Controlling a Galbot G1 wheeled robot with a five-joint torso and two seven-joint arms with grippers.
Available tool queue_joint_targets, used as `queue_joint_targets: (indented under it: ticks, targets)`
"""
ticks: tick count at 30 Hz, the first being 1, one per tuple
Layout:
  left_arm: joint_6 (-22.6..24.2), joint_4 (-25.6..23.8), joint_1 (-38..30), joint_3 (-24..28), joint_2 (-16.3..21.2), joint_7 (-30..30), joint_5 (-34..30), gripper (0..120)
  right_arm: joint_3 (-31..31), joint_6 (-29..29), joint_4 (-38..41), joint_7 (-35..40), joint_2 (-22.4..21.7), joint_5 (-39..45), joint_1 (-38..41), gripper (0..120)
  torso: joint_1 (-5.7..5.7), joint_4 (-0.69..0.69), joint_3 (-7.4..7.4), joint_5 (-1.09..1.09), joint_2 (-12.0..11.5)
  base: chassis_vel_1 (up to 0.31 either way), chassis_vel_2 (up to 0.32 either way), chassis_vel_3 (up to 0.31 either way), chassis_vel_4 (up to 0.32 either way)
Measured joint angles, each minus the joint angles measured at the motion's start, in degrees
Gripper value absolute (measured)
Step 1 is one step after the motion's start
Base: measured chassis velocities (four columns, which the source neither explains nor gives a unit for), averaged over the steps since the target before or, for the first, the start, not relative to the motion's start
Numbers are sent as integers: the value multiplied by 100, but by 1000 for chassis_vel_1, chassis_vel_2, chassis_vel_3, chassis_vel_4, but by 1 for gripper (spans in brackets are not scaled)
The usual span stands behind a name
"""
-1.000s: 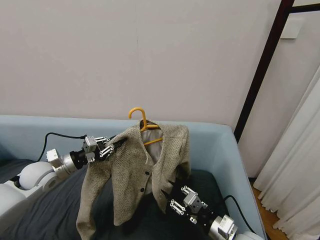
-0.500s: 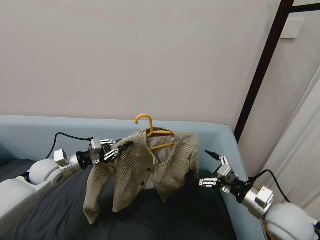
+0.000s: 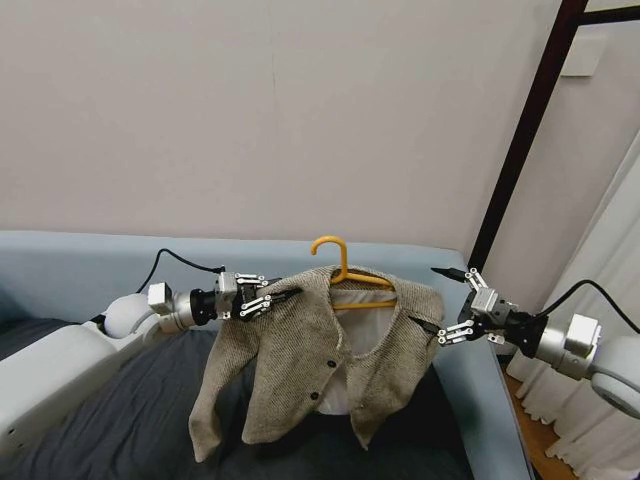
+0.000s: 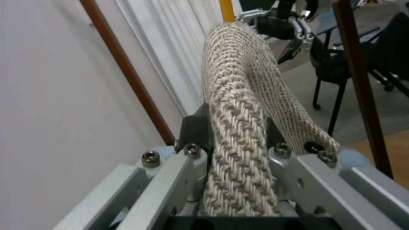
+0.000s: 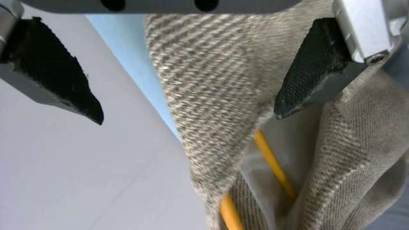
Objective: Pick up the clothes from the sofa and hang them on the clothes hanger.
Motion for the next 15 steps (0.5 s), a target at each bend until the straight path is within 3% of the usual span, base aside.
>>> queue_joint_targets:
  ticks: [7, 15]
  targets:
    - [-104, 247, -196, 266, -333, 302, -44, 11, -2, -20, -150, -540, -198, 63, 0, 99, 0, 0, 0, 0, 0, 0, 0, 0, 0]
    - [-201, 513, -304, 422, -611, 409, -44, 11, -1, 82, -211, -818, -284, 110, -141, 72, 0, 0, 0, -1, 0, 0, 0, 0, 0]
